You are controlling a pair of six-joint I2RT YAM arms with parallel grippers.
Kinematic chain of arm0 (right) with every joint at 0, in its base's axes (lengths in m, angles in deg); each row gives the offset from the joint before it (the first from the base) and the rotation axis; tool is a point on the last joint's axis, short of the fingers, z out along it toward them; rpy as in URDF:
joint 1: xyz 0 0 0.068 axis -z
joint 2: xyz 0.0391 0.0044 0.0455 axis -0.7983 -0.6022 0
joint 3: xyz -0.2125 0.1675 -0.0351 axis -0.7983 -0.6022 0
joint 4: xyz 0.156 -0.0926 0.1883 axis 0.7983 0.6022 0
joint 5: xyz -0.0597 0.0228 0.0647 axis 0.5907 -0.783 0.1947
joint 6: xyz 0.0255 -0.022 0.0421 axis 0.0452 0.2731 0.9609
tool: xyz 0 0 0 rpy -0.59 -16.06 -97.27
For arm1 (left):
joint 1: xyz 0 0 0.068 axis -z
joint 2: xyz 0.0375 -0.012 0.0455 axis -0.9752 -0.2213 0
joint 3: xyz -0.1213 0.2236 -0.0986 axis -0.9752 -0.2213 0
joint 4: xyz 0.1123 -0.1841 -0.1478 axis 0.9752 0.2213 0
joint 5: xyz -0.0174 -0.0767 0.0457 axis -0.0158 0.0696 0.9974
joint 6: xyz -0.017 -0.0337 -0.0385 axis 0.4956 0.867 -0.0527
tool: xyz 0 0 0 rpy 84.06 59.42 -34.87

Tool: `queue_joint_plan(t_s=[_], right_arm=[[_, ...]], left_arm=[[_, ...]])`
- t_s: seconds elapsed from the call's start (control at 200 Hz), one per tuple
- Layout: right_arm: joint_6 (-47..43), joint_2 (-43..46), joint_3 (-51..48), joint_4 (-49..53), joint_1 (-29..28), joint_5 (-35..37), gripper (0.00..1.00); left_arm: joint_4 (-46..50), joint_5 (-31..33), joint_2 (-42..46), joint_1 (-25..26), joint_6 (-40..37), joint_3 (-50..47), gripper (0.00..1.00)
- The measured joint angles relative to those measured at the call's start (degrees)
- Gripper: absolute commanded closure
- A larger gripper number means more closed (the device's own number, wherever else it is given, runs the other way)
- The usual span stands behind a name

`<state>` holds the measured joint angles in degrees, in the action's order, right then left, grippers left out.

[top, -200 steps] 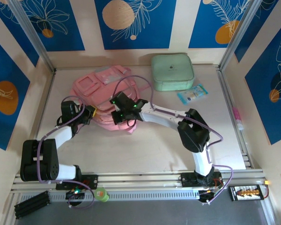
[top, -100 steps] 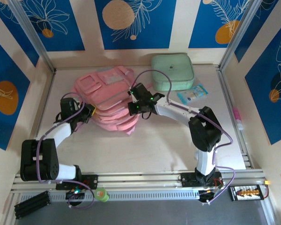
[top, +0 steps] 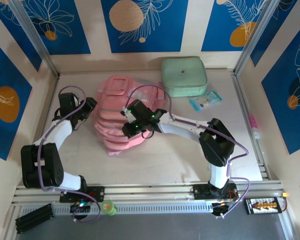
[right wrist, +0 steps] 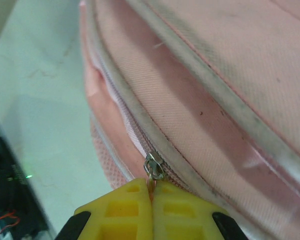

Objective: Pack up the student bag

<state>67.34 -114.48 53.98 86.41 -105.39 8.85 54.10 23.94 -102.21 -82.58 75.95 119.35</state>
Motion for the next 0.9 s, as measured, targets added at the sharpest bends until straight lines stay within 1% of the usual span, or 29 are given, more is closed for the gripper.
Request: queue_joint_plan(t_s=[0.12, 0.27, 0.5, 0.59, 0.775, 0.9], right_arm=[[0.5, -4.2, 5.5, -0.4, -0.4, -2.1, 1.00], [1.8, -8.5, 10.7, -0.4, -0.4, -3.3, 1.00], [3.6, -10.7, 13.6, -0.4, -0.5, -3.1, 1.00], [4.3, -10.9, 13.7, -0.4, -0.4, -3.1, 1.00], [4.5, -10.9, 13.8, -0.4, -0.4, -3.3, 1.00], [4.5, -10.9, 13.8, -0.4, -0.4, -3.3, 1.00]], left_arm=[[2.3, 1.9, 4.2, 0.0, 0.1, -1.1, 0.46], [4.0, -0.2, 10.4, 0.2, 3.8, -5.4, 0.48], [8.0, -0.2, 16.1, 3.1, 7.9, -8.5, 0.50], [8.7, 0.7, 16.9, 4.8, 10.0, -9.3, 0.50], [10.1, 4.1, 16.8, 10.2, 14.5, -9.4, 0.56], [10.9, 6.8, 15.6, 12.5, 17.7, -9.4, 0.60]])
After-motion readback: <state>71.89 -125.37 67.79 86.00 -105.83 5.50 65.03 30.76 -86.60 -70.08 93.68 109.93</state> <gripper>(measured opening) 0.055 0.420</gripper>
